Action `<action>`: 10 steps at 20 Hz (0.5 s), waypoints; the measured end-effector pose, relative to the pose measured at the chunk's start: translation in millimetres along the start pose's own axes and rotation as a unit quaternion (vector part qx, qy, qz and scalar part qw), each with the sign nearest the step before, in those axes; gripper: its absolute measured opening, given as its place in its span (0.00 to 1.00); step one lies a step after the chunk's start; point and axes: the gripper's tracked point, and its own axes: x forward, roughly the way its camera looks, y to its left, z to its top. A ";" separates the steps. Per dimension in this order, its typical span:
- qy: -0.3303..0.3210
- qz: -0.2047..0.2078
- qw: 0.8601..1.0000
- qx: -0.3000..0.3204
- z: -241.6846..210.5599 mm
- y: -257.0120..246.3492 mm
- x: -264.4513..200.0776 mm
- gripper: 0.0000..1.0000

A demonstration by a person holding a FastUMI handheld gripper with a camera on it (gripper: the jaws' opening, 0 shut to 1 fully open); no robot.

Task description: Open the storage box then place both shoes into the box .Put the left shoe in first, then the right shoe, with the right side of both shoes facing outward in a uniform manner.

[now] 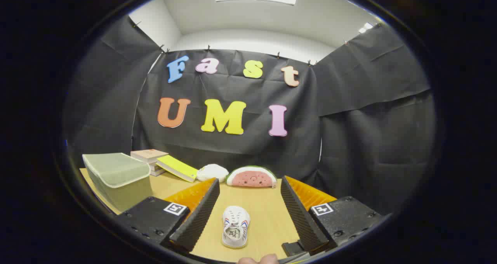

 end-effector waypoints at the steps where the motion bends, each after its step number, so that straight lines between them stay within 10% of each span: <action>1: -0.004 0.001 1.000 0.000 1.2 2.7 -0.7 1.00; 10: -0.016 0.019 1.000 -0.003 9.2 22.5 3.7 1.00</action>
